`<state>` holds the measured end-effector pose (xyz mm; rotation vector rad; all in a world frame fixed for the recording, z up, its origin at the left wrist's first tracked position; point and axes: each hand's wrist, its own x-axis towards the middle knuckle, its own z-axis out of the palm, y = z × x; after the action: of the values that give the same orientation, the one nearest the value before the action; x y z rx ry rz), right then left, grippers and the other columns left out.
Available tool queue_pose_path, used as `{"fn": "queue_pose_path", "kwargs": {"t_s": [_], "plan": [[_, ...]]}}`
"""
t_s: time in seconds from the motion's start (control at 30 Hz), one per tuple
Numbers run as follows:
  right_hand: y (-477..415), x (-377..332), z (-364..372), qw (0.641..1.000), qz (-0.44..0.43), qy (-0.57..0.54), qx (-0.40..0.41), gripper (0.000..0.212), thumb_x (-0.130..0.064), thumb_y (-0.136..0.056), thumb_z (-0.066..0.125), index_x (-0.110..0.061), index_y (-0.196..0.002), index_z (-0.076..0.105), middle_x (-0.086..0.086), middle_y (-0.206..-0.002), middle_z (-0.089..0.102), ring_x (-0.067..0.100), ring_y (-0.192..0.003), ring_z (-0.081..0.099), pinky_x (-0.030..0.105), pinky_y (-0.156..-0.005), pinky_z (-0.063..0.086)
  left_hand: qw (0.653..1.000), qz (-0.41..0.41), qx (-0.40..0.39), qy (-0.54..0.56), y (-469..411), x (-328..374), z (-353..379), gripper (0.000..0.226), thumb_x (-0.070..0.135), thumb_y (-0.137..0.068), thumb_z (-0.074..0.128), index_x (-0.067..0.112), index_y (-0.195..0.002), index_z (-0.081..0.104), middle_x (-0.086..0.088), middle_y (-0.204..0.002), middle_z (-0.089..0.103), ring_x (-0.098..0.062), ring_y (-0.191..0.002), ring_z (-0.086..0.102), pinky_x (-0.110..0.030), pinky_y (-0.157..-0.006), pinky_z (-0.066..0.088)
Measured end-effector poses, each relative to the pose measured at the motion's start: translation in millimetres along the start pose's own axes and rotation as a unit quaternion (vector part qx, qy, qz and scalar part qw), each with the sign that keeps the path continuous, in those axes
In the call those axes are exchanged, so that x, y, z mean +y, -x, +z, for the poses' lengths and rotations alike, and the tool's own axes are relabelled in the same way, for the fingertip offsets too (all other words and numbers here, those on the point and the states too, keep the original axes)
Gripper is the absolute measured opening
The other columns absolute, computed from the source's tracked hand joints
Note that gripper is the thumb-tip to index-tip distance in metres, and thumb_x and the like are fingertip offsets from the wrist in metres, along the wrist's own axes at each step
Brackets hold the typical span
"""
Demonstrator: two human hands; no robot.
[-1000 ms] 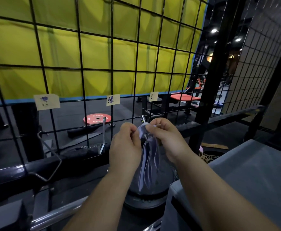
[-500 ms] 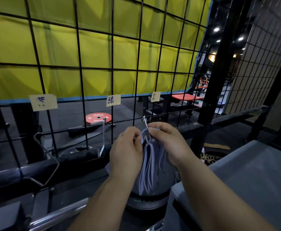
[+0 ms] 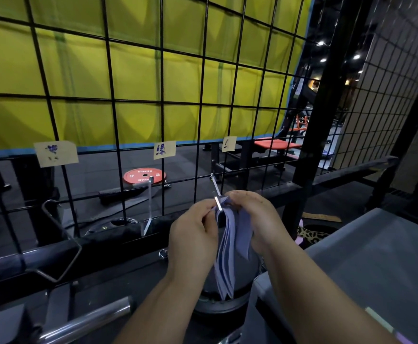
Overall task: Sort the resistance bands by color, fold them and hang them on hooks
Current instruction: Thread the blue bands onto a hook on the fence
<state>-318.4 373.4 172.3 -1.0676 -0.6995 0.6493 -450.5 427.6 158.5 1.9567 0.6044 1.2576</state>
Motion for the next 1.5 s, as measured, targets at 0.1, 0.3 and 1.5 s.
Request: {"fn": "queue_pose_path", "kwargs": {"t_s": [0.1, 0.3, 1.5], "plan": [[2.9, -0.1, -2.2, 1.0, -0.001, 0.005, -0.002, 0.039, -0.012, -0.083, 0.069, 0.014, -0.111, 0.061, 0.022, -0.094, 0.067, 0.029, -0.086, 0.064, 0.029, -0.072, 0.056, 0.999, -0.008, -0.001, 0.033, 5.7, -3.6, 4.0, 0.028, 0.01, -0.095, 0.056, 0.029, -0.109, 0.071, 0.021, -0.087, 0.068, 0.004, -0.085, 0.062, -0.011, -0.071, 0.048], [12.7, 6.1, -6.8, 0.998, -0.016, 0.067, 0.003, 0.017, -0.017, -0.085, 0.07, -0.003, -0.093, 0.074, 0.019, -0.093, 0.071, 0.029, -0.089, 0.066, 0.038, -0.082, 0.053, 0.998, -0.015, 0.028, 0.051, 10.4, -11.7, 7.9, 0.023, 0.009, -0.093, 0.057, 0.024, -0.106, 0.071, 0.017, -0.091, 0.068, 0.001, -0.087, 0.063, -0.011, -0.074, 0.047], [14.5, -4.7, -0.8, 0.979, 0.101, 0.166, 0.054, 0.032, -0.04, -0.091, 0.065, -0.009, -0.088, 0.061, 0.016, -0.091, 0.068, 0.027, -0.082, 0.061, 0.042, -0.078, 0.049, 0.99, -0.082, 0.081, 0.078, 15.6, -0.5, 17.4, 0.009, 0.018, -0.098, 0.05, 0.018, -0.089, 0.051, 0.008, -0.073, 0.058, 0.003, -0.065, 0.055, -0.012, -0.053, 0.039]]}}
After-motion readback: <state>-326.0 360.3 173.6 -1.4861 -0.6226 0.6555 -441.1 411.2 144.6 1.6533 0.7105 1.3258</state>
